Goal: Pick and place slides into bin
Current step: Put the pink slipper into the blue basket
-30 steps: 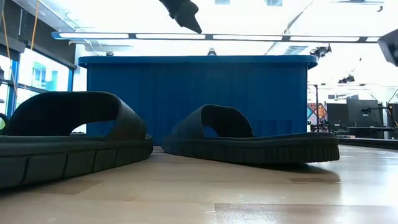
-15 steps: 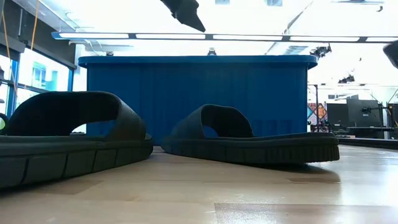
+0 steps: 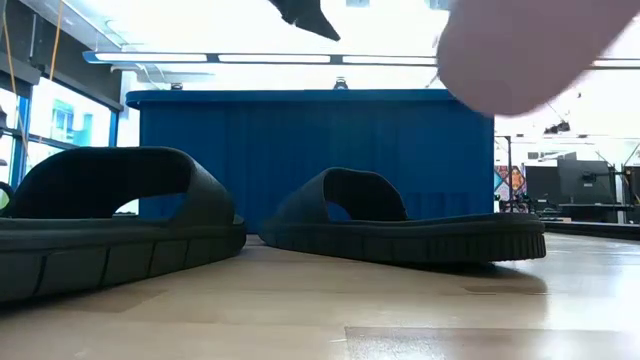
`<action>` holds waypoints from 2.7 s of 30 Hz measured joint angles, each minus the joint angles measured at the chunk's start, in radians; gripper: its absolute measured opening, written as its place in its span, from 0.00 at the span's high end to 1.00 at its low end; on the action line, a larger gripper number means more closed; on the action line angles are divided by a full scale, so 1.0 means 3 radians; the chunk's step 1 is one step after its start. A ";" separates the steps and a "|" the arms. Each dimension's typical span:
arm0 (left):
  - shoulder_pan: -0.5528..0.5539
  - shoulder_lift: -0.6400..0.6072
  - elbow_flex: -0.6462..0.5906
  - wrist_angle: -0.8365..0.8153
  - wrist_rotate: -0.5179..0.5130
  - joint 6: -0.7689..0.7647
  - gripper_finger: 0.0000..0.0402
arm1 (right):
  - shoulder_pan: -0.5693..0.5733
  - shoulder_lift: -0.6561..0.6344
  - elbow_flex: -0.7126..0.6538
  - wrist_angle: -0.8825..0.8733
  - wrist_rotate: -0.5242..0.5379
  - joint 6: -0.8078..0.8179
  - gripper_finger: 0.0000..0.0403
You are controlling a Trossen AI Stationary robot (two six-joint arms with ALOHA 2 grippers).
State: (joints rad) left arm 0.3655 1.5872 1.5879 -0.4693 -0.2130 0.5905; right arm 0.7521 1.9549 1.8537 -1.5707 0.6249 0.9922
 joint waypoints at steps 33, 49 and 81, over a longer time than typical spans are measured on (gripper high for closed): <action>-0.1023 -0.1249 0.0238 -0.1210 -0.0229 0.0335 0.61 | -0.3468 -0.0337 0.0390 0.1339 0.1539 -0.3663 1.00; -0.1023 -0.1174 0.0238 -0.1364 -0.0232 0.0295 0.61 | -0.4212 -0.0167 -0.1551 0.4013 0.0177 -0.5095 1.00; -0.1023 -0.1102 0.0237 -0.1464 -0.0229 0.0246 0.61 | -0.3797 -0.0921 -0.1774 0.3956 0.0008 -0.4600 0.45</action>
State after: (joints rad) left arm 0.0586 1.2565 1.6589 -0.9085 -0.2817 0.6642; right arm -0.3870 1.6784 1.3216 -0.3838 0.6272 -0.3879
